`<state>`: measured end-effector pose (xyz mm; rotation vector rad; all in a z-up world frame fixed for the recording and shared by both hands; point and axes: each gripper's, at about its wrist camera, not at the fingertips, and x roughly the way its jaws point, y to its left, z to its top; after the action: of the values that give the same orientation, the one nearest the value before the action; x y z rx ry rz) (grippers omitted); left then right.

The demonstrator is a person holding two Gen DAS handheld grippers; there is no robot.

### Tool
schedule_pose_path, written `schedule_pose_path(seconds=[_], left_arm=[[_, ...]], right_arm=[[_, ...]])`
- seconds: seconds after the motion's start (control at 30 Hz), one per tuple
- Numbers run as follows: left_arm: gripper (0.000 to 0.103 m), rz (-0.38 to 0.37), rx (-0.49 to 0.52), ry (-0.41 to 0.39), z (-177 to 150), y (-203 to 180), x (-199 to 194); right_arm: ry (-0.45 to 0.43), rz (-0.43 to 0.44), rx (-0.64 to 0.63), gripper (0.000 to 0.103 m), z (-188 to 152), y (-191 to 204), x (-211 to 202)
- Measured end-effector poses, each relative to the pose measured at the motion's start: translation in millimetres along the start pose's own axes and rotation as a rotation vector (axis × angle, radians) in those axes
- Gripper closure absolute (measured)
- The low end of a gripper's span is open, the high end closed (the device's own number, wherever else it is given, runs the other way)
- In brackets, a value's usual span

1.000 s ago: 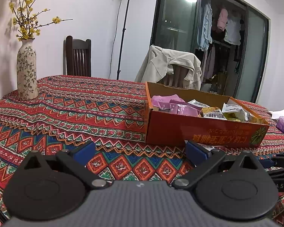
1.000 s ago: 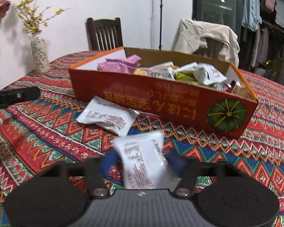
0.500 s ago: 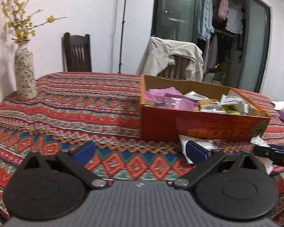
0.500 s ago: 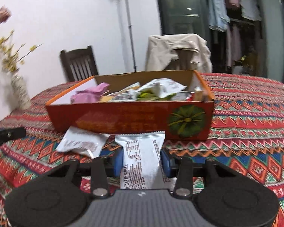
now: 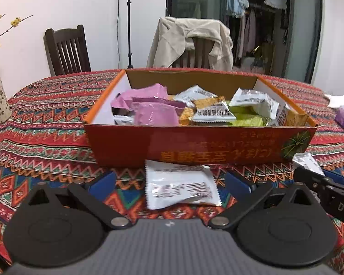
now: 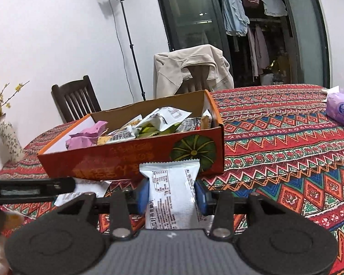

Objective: Organize snacks
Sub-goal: 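Grasp a white packet with the right tool while the left tool grasps another white packet, then carry both white packets over the orange box and open both tools to drop them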

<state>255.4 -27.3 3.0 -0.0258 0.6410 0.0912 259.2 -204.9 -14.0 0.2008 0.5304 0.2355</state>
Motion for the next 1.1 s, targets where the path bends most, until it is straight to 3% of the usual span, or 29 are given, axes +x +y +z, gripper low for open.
schedule_pose_path(seconds=[0.33, 0.53, 0.87, 1.03, 1.07, 1.1], left_arm=[[0.0, 0.107, -0.018, 0.094, -6, -18, 42], [0.001, 0.088, -0.051, 0.097, -8, -10, 45], [0.048, 0.052, -0.039, 0.03, -8, -10, 25], [0.053, 0.04, -0.037, 0.013, -8, -10, 17], [0.055, 0.037, -0.037, 0.007, -8, -9, 15], [0.065, 0.033, -0.036, -0.002, -9, -9, 12]], right_arm=[[0.022, -0.005, 0.056, 0.062, 1, -8, 7], [0.028, 0.006, 0.048, 0.062, 0, -6, 7], [0.038, 0.038, 0.016, 0.062, -2, 1, 11], [0.041, 0.047, -0.001, 0.062, -2, 3, 12], [0.04, 0.049, -0.002, 0.062, -2, 3, 12], [0.039, 0.051, -0.002, 0.062, -2, 3, 12]])
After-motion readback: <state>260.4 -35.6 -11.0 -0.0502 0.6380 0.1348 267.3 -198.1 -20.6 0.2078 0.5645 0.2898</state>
